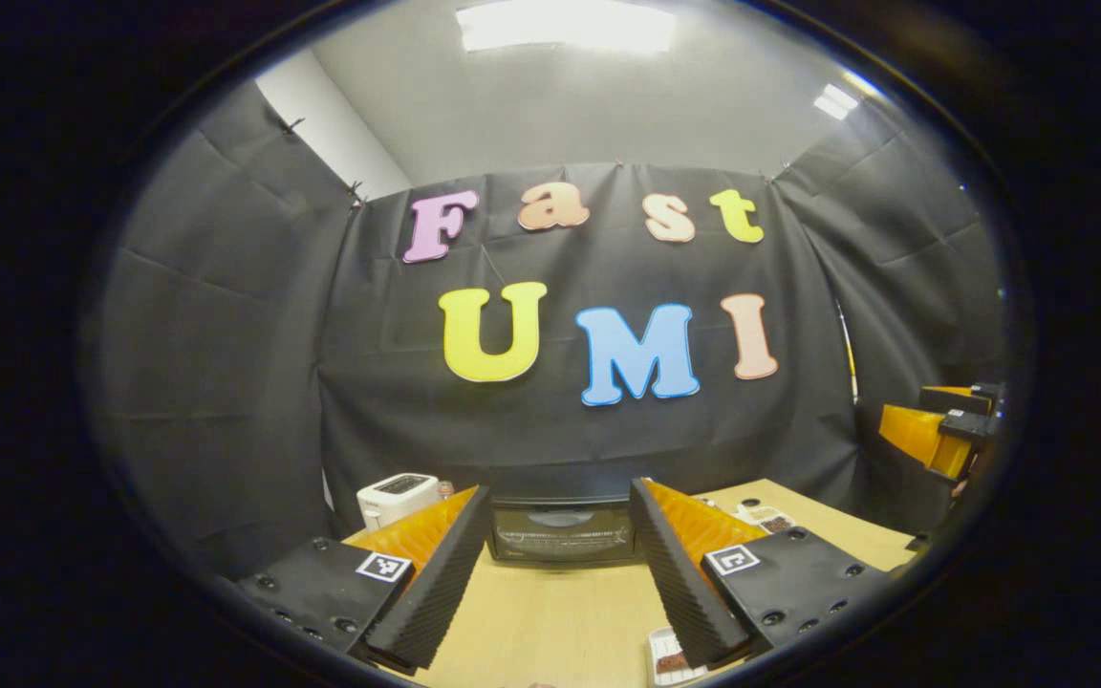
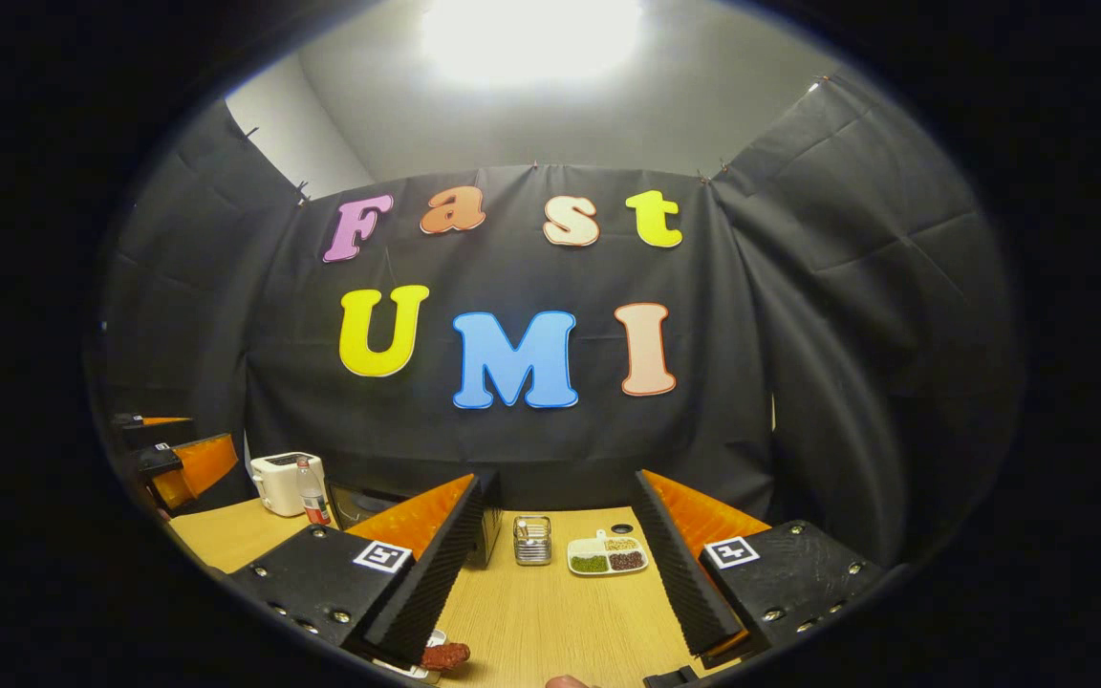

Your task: Open the electric oven with the left hand, put the food in, and close the electric oven.

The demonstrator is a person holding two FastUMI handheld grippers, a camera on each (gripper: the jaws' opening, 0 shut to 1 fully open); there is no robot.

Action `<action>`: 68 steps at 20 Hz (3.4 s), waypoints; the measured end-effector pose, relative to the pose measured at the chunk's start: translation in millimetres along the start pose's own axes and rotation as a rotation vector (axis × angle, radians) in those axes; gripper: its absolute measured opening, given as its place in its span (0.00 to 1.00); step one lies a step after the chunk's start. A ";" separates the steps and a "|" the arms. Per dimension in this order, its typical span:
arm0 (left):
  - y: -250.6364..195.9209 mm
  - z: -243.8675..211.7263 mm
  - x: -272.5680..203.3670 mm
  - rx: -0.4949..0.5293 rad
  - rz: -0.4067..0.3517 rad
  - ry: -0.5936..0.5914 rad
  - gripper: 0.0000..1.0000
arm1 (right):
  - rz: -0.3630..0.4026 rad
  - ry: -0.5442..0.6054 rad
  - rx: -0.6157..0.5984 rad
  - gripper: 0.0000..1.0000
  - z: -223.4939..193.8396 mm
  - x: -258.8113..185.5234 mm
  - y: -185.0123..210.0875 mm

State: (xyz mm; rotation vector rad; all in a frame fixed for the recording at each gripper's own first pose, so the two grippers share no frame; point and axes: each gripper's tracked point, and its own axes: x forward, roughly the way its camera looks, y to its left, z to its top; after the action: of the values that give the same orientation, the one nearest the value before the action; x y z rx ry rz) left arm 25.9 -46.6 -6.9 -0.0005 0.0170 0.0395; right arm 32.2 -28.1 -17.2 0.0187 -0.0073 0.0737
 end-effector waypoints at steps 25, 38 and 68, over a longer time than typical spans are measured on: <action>12.3 -87.8 254.2 -0.004 -0.085 0.086 0.98 | -0.158 0.045 -0.062 0.96 -16.8 80.1 10.4; -2.1 -197.8 333.6 0.035 -0.151 0.239 1.00 | -0.259 0.111 -0.131 0.96 -28.4 75.5 29.6; -5.4 -247.4 267.2 0.017 -0.067 0.314 1.00 | -0.161 0.121 -0.156 0.96 -26.5 54.7 26.6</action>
State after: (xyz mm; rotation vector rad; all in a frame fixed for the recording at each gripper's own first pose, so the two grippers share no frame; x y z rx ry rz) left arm 288.8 -41.6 -258.9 0.0100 0.3315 -0.0276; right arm 85.0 2.9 -42.8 -0.1415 0.1096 -0.0873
